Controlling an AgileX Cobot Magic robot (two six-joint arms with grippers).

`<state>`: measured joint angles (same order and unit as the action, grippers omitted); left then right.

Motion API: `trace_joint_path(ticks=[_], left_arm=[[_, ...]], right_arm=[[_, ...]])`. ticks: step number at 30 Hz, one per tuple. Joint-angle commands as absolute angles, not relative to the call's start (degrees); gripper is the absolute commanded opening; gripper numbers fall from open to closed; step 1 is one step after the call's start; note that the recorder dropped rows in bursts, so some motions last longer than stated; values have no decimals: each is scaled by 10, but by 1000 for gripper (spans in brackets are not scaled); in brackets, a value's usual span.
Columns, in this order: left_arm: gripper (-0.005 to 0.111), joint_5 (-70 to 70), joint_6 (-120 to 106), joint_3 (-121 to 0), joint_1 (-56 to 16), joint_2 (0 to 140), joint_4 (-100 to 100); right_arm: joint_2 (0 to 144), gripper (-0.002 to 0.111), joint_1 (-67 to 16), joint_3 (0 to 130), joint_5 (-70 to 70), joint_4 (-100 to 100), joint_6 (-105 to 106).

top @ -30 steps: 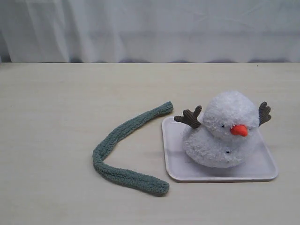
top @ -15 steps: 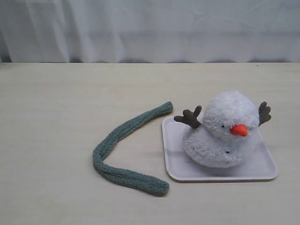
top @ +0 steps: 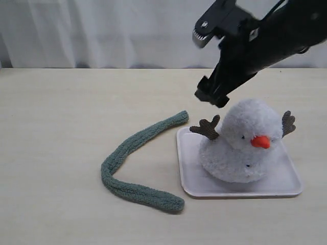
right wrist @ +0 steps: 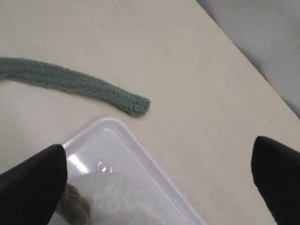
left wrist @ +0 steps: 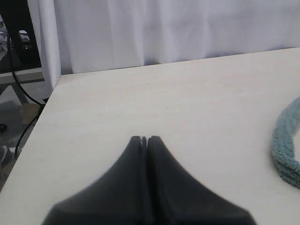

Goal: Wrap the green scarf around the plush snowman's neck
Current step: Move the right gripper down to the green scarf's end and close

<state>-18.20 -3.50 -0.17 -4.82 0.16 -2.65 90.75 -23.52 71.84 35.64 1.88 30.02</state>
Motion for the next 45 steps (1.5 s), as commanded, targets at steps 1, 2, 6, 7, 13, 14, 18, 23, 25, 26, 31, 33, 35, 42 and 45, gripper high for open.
trace_joint_path(ticks=[1,2,6,7,13,14,18,23,25,26,31,33,35,42,45], left_arm=[[0,-177,-32,0,-52,0,-24],[0,-177,-32,0,-52,0,-24],[0,-177,-32,0,-52,0,-24],[0,-177,-32,0,-52,0,-24],[0,-177,-32,0,-52,0,-24],[0,-177,-32,0,-52,0,-24],[0,-177,-32,0,-52,0,-24],[0,-177,-32,0,-52,0,-24],[0,-177,-32,0,-52,0,-24],[0,-177,-32,0,-52,0,-24],[0,-177,-32,0,-52,0,-24],[0,-177,-32,0,-52,0,-24],[0,-177,-32,0,-52,0,-24],[0,-177,-32,0,-52,0,-24],[0,-177,-32,0,-52,0,-24]], right_arm=[[993,100,-307,753,377,197,186],[1015,100,-338,779,393,242,157],[1065,100,-383,828,383,275,141],[1078,100,-389,834,378,276,141],[1151,100,-388,837,340,307,142],[1162,100,-388,837,332,312,142],[1197,100,-388,837,282,328,151],[1233,100,-388,837,236,380,158],[1245,100,-388,837,230,422,136],[1252,100,-388,837,230,451,117],[1280,100,-388,837,229,538,87],[1288,100,-388,837,229,558,81],[1297,100,-388,837,229,578,78],[1311,100,-388,837,226,577,72],[1311,100,-388,837,226,577,51]])
